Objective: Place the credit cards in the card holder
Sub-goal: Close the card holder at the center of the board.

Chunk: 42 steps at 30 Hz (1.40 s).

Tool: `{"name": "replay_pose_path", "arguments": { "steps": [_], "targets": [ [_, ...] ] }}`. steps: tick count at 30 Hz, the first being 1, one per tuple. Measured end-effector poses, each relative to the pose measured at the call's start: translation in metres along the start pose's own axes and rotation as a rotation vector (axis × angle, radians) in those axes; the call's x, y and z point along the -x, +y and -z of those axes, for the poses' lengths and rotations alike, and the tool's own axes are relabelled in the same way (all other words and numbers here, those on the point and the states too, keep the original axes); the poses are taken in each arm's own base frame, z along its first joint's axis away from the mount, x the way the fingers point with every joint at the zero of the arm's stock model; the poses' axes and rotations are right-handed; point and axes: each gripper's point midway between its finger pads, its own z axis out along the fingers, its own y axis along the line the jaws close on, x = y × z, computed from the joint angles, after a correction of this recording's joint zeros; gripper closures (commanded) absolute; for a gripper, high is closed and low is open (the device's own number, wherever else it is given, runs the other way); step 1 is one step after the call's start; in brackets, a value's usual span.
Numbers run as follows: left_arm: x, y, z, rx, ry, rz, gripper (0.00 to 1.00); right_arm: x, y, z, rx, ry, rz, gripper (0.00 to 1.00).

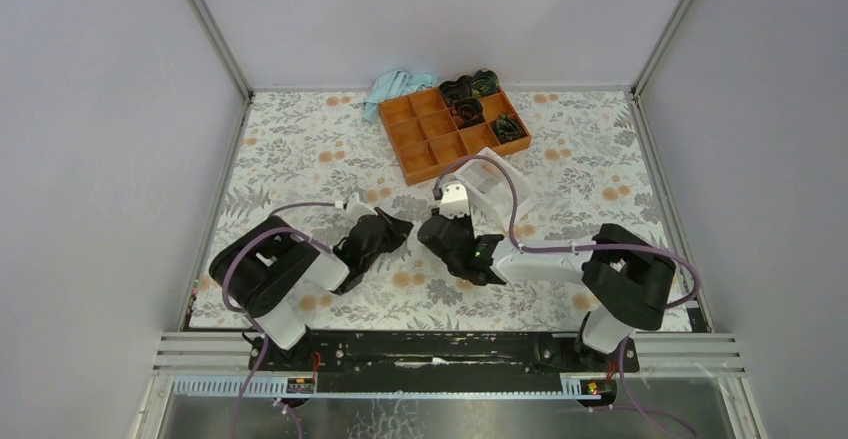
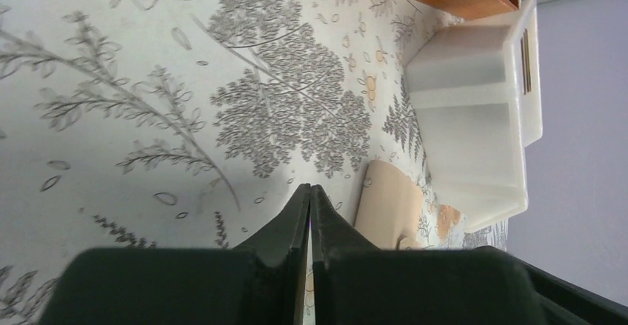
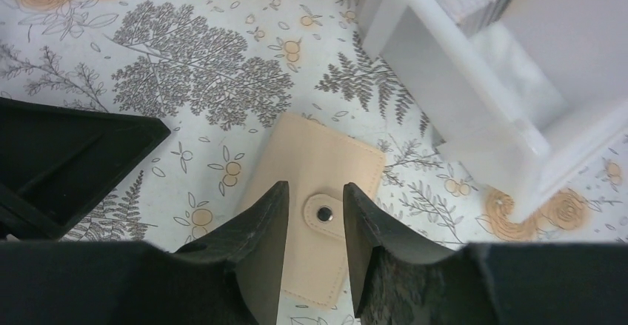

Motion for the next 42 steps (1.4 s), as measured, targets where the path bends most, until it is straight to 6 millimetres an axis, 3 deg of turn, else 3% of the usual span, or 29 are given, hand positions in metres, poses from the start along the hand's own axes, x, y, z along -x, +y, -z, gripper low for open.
{"name": "replay_pose_path", "arguments": {
  "steps": [6, 10, 15, 27, 33, 42],
  "targets": [
    [-0.002, -0.024, -0.005, -0.066, 0.039, -0.071, 0.85, 0.000, -0.023, 0.010, -0.054, 0.020, -0.050, 0.61],
    [-0.010, -0.038, -0.011, -0.113, 0.088, -0.106, 0.84, -0.023, -0.053, 0.010, -0.111, 0.080, -0.084, 0.60],
    [-0.033, -0.027, -0.020, -0.102, 0.176, -0.140, 0.84, -0.054, -0.068, 0.008, -0.129, 0.160, -0.108, 0.60],
    [-0.050, -0.033, -0.021, -0.142, 0.219, -0.162, 0.84, -0.070, -0.053, -0.005, -0.068, 0.214, -0.189, 0.61],
    [-0.046, -0.029, -0.019, -0.126, 0.188, -0.167, 0.83, -0.067, -0.049, -0.011, -0.066, 0.197, -0.194, 0.61],
    [-0.028, -0.011, 0.003, -0.025, 0.115, -0.189, 0.82, -0.056, -0.030, -0.024, -0.031, 0.166, -0.221, 0.62]
  ]
}}
